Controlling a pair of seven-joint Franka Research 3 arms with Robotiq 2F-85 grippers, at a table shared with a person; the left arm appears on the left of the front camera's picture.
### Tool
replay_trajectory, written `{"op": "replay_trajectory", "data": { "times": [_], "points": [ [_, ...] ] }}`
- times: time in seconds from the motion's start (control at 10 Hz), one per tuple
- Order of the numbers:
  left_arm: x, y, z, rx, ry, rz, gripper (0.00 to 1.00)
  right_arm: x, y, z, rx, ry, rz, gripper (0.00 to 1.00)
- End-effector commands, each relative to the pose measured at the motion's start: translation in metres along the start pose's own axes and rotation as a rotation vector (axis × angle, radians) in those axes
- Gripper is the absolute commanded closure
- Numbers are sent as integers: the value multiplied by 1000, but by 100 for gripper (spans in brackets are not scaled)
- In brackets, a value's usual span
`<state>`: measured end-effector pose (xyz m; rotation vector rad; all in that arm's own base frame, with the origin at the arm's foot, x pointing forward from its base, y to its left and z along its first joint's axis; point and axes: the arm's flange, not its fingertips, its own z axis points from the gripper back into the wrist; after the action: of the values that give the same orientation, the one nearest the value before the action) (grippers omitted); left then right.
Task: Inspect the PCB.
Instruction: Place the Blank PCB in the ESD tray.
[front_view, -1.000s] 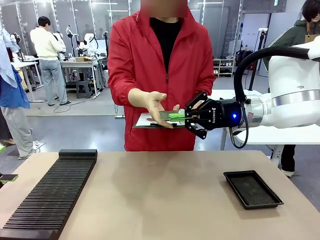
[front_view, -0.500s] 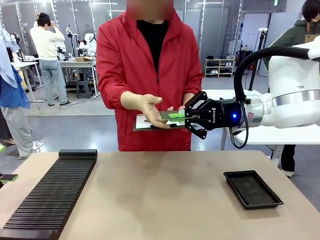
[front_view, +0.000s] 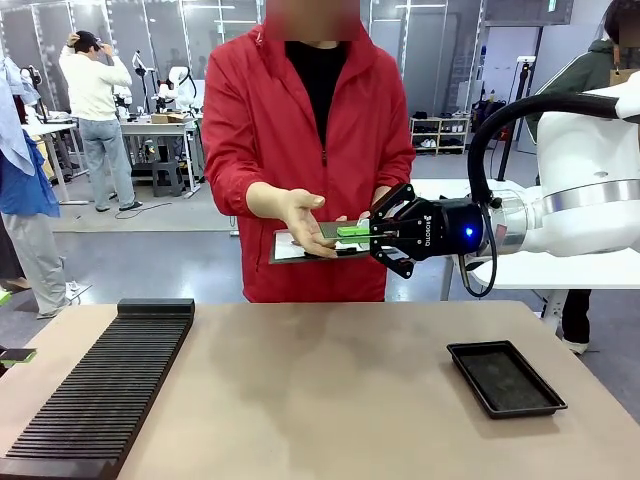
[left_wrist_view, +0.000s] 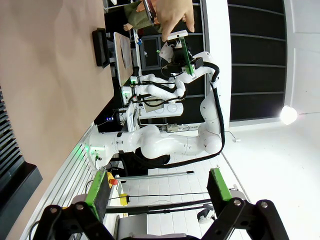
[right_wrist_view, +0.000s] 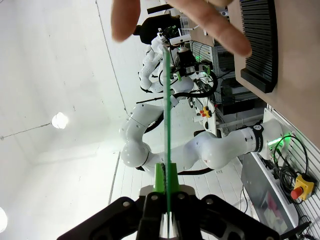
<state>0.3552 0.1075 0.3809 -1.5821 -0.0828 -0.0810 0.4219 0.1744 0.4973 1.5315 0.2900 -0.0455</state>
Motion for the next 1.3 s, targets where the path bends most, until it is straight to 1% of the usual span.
{"op": "replay_trajectory", "data": {
  "times": [0.0, 0.1, 0.2, 0.3, 0.4, 0.6, 0.7, 0.8, 0.9, 1.0, 1.1, 1.2],
  "points": [
    [0, -1, 1, 5, -4, 1, 0, 0, 2, -2, -6, 9, 2, 100],
    [0, -1, 1, 5, -4, 1, 0, 0, 0, 0, 0, 0, 0, 97],
    [0, -1, 1, 5, -4, 1, 0, -5, -4, 5, -34, 24, 6, 97],
    [0, -1, 1, 5, -4, 1, 0, -11, -10, 16, -89, 27, 25, 97],
    [0, -1, 1, 5, -4, 1, 0, -21, -17, 34, -142, 42, 49, 97],
    [0, -1, 1, 5, -4, 1, 0, -33, -22, 72, -231, 49, 50, 97],
    [0, -1, 1, 5, -4, 1, 0, -40, -25, 89, -291, 41, 61, 97],
    [0, -1, 1, 5, -4, 1, 0, -45, -30, 106, -314, 32, 71, 97],
    [0, -1, 1, 5, -4, 1, 0, -49, -44, 127, -373, -2, 89, 97],
    [0, -1, 1, 5, -4, 1, 0, -49, -55, 146, -399, -29, 77, 97],
    [0, -1, 1, 5, -4, 1, 0, -49, -63, 160, -391, -21, 83, 97],
    [0, -1, 1, 5, -4, 1, 0, -49, -70, 168, -404, -34, 93, 97]
  ]
}}
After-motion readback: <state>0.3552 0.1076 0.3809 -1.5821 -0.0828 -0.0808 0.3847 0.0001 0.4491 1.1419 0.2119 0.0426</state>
